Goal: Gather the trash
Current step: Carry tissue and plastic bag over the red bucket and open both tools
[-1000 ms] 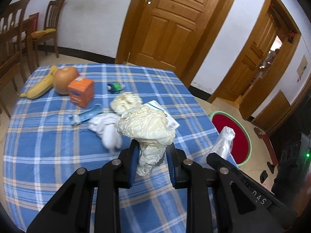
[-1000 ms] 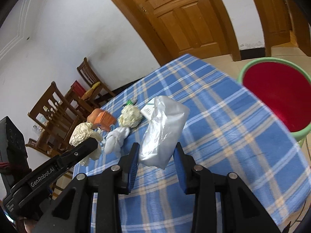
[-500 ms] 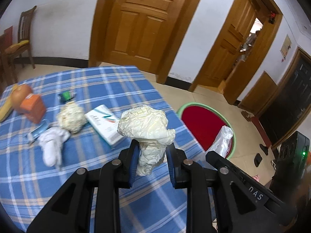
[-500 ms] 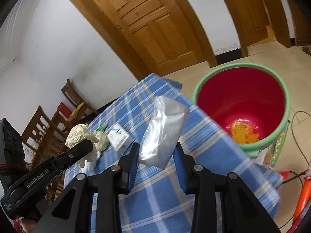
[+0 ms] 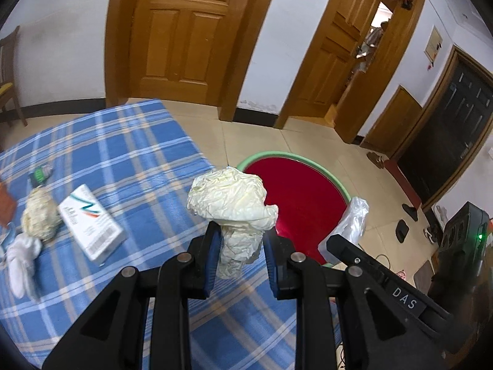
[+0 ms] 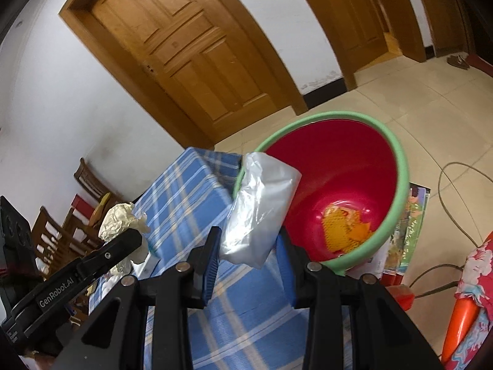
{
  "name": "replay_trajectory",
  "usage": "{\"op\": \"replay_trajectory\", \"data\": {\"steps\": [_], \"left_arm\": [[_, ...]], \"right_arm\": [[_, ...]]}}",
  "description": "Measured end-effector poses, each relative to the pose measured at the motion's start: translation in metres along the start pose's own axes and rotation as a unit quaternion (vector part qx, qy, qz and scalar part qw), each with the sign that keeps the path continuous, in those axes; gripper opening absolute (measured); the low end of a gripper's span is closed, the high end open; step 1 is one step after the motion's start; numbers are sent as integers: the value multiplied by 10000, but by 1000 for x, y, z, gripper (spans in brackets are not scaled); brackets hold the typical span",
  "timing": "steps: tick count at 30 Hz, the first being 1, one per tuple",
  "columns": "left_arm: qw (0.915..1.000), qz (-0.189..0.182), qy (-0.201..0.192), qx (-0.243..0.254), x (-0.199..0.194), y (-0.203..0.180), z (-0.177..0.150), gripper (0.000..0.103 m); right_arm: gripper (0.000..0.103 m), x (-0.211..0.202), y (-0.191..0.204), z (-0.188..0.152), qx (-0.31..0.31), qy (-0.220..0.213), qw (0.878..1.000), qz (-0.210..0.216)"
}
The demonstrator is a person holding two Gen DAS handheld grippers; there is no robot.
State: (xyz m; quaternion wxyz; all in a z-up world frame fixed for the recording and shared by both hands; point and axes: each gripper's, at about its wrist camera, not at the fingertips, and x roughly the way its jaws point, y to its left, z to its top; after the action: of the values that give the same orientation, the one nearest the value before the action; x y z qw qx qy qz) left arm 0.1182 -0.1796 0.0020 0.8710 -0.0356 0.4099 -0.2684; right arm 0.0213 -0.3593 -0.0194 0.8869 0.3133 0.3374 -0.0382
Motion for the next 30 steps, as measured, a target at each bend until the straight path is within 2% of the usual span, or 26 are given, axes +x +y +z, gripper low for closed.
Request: {"op": "replay_trajectory", "data": {"steps": [11, 19, 26, 30], "left_arm": [[9989, -127, 300, 342, 54, -39, 14, 26], [9979, -152, 500, 393, 83, -49, 19, 26], [9979, -70, 532, 349, 87, -53, 21, 50], [9981, -38, 508, 337, 84, -52, 20, 52]], "right_arm": [[38, 17, -42, 18, 301, 62, 9991, -288], [39, 35, -64, 30, 463, 239, 9975, -467], [42, 42, -73, 36, 581, 338, 9968, -441], [43, 40, -75, 35, 617, 309, 9969, -384]]}}
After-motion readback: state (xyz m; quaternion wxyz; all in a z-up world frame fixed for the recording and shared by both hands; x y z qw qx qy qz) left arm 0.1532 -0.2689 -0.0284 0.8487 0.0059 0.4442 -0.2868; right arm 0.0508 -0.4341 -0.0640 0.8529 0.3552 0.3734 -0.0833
